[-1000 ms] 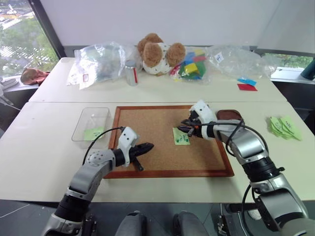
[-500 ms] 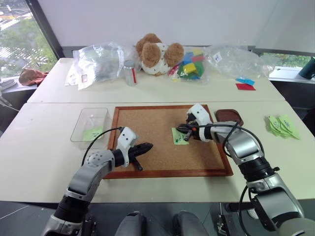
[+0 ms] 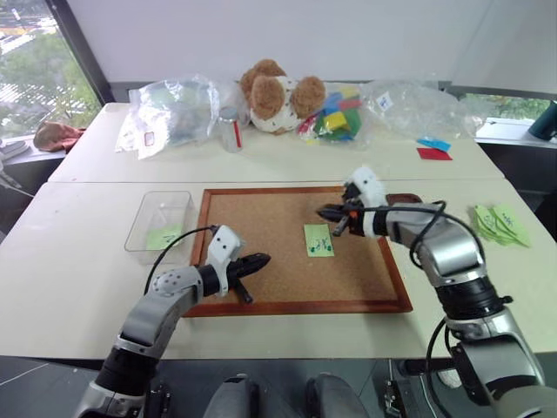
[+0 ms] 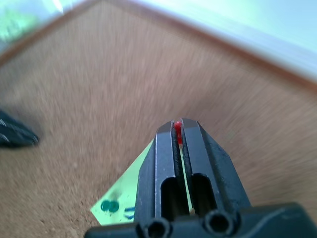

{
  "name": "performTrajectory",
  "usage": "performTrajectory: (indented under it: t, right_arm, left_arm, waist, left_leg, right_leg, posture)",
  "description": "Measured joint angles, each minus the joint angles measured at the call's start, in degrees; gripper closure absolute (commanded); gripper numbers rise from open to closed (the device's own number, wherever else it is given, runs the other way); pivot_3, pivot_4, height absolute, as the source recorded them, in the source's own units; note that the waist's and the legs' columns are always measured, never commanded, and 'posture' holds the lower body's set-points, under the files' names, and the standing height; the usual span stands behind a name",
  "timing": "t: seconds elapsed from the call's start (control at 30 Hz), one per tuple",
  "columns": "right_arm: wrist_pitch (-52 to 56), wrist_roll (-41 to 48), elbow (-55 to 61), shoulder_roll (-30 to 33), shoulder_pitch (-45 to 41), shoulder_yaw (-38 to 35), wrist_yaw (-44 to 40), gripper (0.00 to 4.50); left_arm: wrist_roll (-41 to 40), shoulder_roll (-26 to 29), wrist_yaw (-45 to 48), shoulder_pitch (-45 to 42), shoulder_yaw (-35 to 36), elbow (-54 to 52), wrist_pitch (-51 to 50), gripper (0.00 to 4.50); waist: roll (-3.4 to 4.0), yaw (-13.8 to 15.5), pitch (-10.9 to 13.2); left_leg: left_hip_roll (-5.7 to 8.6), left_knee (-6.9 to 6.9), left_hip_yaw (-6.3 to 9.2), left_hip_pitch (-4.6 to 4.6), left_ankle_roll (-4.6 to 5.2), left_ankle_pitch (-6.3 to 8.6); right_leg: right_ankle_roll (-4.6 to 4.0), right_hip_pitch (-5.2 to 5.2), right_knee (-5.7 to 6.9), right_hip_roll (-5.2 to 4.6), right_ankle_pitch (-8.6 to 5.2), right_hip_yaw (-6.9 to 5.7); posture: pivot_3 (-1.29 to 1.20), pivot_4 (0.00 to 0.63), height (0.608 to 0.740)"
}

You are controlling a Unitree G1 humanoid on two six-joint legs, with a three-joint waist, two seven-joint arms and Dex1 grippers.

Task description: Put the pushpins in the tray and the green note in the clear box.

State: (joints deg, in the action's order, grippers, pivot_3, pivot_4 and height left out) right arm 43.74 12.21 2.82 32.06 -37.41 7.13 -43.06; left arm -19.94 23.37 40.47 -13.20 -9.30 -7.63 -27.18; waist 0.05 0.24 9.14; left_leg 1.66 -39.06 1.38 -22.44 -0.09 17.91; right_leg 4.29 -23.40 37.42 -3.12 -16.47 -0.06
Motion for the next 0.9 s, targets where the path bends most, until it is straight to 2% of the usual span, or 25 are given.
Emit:
performTrajectory:
  t: [0.13,0.23,0.47,0.63,0.9]
  right_arm:
    - [1.0,0.3,0.2,0.6,-0.5,-2.3,1.4,4.45]
    - [-1.1,-0.7,-3.9,1.9,-2.4,-4.7,3.7,4.45]
    - [-10.6,-5.0,-29.3,7.1,-7.4,-9.9,9.1,4.45]
    - [-15.5,-7.5,-40.3,7.5,-9.3,-9.7,9.4,4.45]
    - [-16.9,-8.5,-44.7,7.5,-9.5,-9.5,7.3,4.45]
  left_arm:
    - [0.2,0.0,0.1,0.0,0.0,0.1,0.1,4.50]
    - [0.3,-0.5,0.1,-0.1,-0.1,0.3,0.1,4.50]
    - [0.5,-0.8,0.5,-0.3,0.1,0.6,0.0,4.50]
    - [0.7,-0.9,0.5,-0.3,0.1,0.7,0.0,4.50]
    - [0.7,-0.8,0.5,-0.2,0.1,0.6,0.0,4.50]
  waist:
    - [0.02,0.0,0.0]
    - [0.03,0.0,0.0]
    - [0.08,0.2,-0.1]
    - [0.20,0.0,-0.1]
    - [0.22,0.0,-0.1]
  left_leg:
    - [0.00,0.00,0.00,0.00,0.00,0.00]
    - [0.00,-0.01,-0.01,0.00,-0.01,0.00]
    - [0.01,0.02,-0.05,0.00,-0.25,-0.14]
    - [0.01,0.00,-0.08,0.02,-0.10,-0.07]
    - [0.01,0.00,-0.08,0.02,-0.17,-0.11]
  right_leg:
    - [0.00,-0.01,0.00,0.00,0.00,0.00]
    - [0.00,0.01,-0.01,-0.01,0.00,0.00]
    - [0.00,0.03,-0.04,0.00,0.00,0.00]
    - [0.00,0.05,0.00,0.00,0.00,0.02]
    - [0.00,0.05,0.00,0.00,0.00,0.02]
  posture:
    - [0.00,0.150,0.740]
    - [0.00,0.150,0.740]
    - [0.00,0.150,0.740]
    - [0.00,0.150,0.740]
    - [0.00,0.150,0.740]
